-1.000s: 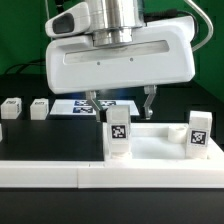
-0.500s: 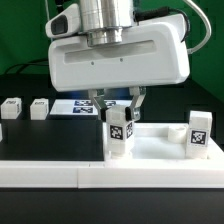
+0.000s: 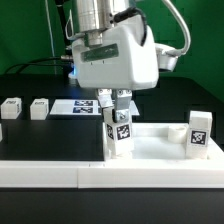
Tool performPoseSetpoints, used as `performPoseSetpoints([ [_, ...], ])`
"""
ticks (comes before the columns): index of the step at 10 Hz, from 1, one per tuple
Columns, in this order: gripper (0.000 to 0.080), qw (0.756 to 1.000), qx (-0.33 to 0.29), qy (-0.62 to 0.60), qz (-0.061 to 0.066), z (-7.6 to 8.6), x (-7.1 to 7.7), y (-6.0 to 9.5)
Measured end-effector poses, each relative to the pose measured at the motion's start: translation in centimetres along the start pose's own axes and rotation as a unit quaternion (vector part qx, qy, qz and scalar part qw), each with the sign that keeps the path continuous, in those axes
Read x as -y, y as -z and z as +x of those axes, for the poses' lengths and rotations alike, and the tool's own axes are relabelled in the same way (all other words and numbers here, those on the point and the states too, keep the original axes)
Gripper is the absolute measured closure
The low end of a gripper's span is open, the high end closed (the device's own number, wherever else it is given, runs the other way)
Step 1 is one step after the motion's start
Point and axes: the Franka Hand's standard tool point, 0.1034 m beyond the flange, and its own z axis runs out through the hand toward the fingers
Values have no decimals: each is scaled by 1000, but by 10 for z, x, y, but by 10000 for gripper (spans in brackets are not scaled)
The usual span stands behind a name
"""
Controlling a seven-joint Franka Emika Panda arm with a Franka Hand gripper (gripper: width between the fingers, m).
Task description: Assemble square table
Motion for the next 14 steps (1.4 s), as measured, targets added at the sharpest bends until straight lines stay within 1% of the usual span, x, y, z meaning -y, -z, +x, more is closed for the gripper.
performPoseSetpoints([
  [2,490,993,9,-114,4,-1,-1,0],
  [3,490,990,11,-144,3,-6,-1,0],
  [5,489,993,11,-119,2,-6,-2,-1],
  [6,312,1000,11,-18,3,-5,-3,0],
  [7,312,996,21,90,-6,-4,-7,-3],
  [8,187,989,34,145,-15,-5,-11,-6],
  [9,161,988,31,149,-13,-4,-10,-6],
  [12,152,967,31,251,-13,-3,-10,-6],
  [13,151,932,31,361,-26,-5,-7,-4],
  [14,151,895,31,444,-37,-8,-1,-3],
])
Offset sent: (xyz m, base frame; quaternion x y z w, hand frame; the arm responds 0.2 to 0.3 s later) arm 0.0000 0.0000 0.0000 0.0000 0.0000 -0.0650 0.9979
